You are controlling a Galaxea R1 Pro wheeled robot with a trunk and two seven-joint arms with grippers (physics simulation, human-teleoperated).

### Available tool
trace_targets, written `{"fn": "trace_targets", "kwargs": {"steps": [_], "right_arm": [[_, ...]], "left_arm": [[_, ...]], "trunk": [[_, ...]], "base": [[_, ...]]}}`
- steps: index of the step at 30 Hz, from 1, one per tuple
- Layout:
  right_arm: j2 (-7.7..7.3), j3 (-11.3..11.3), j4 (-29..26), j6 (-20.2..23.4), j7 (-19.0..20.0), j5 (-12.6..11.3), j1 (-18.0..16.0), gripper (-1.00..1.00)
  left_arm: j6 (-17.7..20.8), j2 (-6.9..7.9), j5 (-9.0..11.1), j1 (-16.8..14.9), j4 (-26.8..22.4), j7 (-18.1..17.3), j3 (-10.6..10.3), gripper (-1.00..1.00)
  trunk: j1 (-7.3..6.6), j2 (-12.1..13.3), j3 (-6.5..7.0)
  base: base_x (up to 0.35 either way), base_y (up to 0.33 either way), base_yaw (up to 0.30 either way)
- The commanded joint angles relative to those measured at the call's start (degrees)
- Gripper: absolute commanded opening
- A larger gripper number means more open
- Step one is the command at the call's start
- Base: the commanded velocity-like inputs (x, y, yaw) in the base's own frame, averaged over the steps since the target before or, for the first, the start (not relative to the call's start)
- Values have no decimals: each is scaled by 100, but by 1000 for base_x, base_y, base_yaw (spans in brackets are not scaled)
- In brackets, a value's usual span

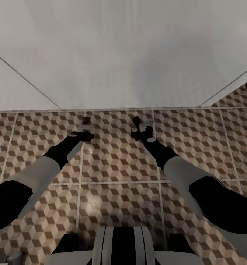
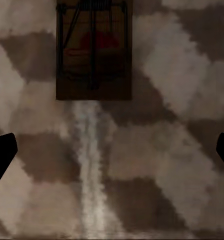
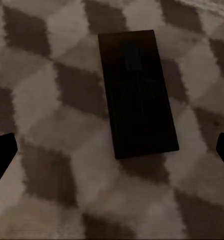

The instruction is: Take the four mousetraps from the cabinet in the bathroom and place them on the bathroom floor. Make sure all four end up on the same floor surface, and ensure that at least two of them are either under or directly next to the same bathroom sink.

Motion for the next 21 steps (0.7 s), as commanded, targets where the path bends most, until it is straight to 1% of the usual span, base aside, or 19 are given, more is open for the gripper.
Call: {"fn": "trace_targets", "kwargs": {"steps": [1,21], "right_arm": [[-3,49,-3,13,-37,-49,-4,100],[-9,49,-10,6,-37,1,-4,100]], "left_arm": [[24,9,61,-3,-15,51,-48,100],[17,10,59,32,-22,51,-48,100]], "trunk": [[-3,-1,-3],[-3,-1,-3]], "base": [[-267,0,0],[-324,0,0]]}}
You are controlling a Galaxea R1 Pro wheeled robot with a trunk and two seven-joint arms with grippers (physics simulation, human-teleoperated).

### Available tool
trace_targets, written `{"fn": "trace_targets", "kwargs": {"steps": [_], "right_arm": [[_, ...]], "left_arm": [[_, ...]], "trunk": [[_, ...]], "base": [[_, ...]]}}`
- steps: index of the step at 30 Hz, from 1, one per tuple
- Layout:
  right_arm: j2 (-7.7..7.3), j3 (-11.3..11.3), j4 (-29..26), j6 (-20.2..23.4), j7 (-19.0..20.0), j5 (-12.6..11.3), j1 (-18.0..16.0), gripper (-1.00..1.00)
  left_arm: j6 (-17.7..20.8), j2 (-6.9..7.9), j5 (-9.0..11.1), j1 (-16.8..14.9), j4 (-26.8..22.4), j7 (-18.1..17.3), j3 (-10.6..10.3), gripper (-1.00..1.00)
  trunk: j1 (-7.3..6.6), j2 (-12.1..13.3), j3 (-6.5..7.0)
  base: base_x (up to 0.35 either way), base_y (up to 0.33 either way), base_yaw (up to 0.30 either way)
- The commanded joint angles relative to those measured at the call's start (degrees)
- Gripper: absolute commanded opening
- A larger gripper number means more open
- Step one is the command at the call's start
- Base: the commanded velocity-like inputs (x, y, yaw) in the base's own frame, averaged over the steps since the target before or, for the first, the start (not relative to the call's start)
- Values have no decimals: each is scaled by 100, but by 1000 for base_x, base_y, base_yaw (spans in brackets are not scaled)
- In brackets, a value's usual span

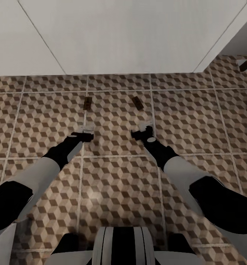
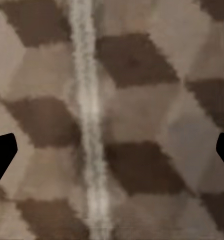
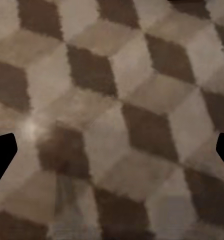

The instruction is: Take the four mousetraps from the cabinet in the bathroom and place them on the bathroom floor. Make sure all four end up on the same floor surface, and ensure that at least two of them are either under or directly next to the same bathroom sink.

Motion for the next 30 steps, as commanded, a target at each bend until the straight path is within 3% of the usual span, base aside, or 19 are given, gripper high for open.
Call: {"fn": "trace_targets", "kwargs": {"steps": [1,30], "right_arm": [[-2,48,-2,12,-38,-44,-4,100],[-13,54,-3,-104,-38,-41,-4,100]], "left_arm": [[23,9,60,-3,-16,51,-48,100],[23,6,68,40,-7,51,-48,100]], "trunk": [[-4,-1,-3],[-4,-1,-3]], "base": [[-335,0,0],[-335,0,0]]}}
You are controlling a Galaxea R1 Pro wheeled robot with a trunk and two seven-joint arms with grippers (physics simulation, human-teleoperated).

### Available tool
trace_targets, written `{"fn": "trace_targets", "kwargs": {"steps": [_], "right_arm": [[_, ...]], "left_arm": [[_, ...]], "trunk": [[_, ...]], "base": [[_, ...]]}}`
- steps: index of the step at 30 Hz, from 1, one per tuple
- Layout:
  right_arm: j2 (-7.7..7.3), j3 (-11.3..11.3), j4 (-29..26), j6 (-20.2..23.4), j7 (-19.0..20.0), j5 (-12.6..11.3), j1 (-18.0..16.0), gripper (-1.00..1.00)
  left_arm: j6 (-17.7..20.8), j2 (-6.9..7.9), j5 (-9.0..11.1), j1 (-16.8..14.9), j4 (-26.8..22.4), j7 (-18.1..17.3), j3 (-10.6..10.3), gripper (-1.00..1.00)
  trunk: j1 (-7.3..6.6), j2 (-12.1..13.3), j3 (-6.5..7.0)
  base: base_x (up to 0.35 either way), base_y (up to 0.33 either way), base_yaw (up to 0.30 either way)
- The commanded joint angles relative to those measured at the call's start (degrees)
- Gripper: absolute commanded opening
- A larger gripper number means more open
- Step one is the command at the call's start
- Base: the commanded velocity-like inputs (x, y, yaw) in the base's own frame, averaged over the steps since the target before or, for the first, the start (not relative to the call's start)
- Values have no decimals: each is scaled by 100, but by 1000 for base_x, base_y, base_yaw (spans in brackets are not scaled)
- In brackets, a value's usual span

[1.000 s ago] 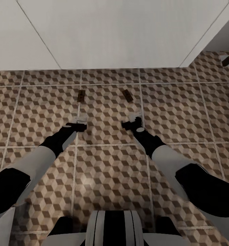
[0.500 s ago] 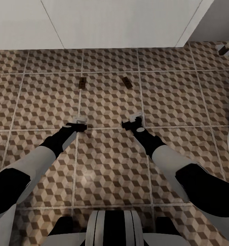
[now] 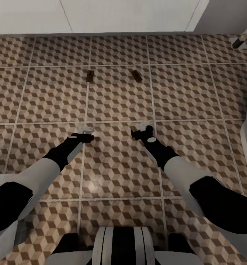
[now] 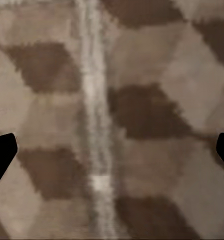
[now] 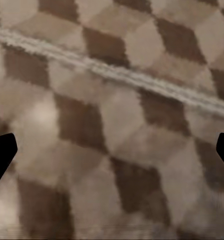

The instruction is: Take the four mousetraps from the cabinet in the bathroom and place them on the bathroom floor. Make sure all four end up on the same floor surface, and ensure that at least two of them are either under or directly next to the same bathroom sink.

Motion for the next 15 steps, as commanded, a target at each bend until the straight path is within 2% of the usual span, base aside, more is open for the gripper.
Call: {"fn": "trace_targets", "kwargs": {"steps": [1,15], "right_arm": [[-3,49,1,-3,-37,-44,-4,100],[-22,47,1,-17,-30,-44,-4,100]], "left_arm": [[23,10,60,-2,-16,51,-48,100],[23,6,58,0,-31,59,-48,100]], "trunk": [[-4,-1,-3],[-4,-1,-3]], "base": [[-335,0,0],[-336,0,0]]}}
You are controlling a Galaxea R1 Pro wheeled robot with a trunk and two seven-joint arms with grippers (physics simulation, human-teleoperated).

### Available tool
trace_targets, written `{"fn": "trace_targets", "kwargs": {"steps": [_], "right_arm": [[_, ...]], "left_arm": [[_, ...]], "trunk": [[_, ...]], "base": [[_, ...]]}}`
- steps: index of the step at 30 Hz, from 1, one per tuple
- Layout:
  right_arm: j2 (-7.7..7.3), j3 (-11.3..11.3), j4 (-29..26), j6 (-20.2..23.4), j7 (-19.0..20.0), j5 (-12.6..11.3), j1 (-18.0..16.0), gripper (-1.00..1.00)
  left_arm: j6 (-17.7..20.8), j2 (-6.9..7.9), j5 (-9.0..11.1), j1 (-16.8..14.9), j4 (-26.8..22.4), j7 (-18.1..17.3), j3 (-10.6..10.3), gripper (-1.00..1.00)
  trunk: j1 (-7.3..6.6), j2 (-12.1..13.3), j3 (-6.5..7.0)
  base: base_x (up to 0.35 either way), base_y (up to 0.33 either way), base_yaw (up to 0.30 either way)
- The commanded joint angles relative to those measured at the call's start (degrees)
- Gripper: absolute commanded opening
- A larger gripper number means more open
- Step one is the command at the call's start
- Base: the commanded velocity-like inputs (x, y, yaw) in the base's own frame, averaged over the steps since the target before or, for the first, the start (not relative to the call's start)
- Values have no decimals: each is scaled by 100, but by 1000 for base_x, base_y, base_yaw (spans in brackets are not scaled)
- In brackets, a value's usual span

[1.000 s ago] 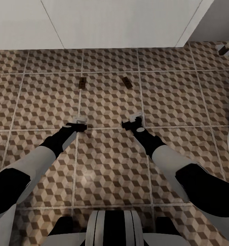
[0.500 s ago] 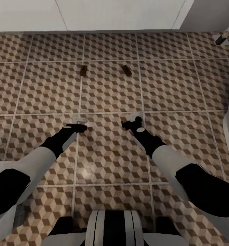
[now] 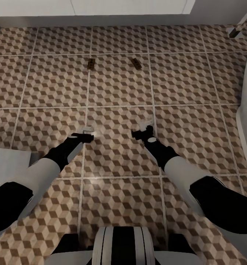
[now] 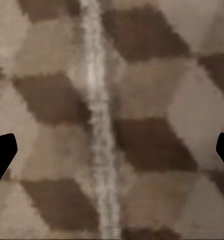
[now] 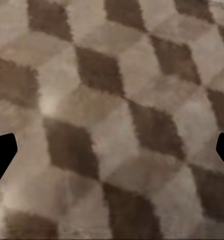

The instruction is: Take the four mousetraps from the cabinet in the bathroom and place them on the bathroom floor. Make sure all four end up on the same floor surface, and ensure that at least two of them are either under or directly next to the same bathroom sink.

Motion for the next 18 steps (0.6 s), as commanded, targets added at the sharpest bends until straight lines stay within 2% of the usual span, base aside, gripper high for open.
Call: {"fn": "trace_targets", "kwargs": {"steps": [1,7,13,18], "right_arm": [[-2,49,2,-1,-37,-44,-3,100],[-16,38,-38,-1,-43,-38,2,100],[-30,35,-57,12,-44,-35,2,100],[-31,35,-59,16,-44,-35,4,100]], "left_arm": [[23,9,59,-3,-22,53,-48,100],[27,2,60,-3,-70,66,-45,100],[60,-97,56,-3,-93,82,-40,100],[74,-96,49,-3,-232,88,-47,100]], "trunk": [[-4,-1,-3],[-4,-1,-3],[-4,-1,-3],[-7,0,20]], "base": [[-336,0,0],[-238,0,0],[-40,0,0],[-3,0,0]]}}
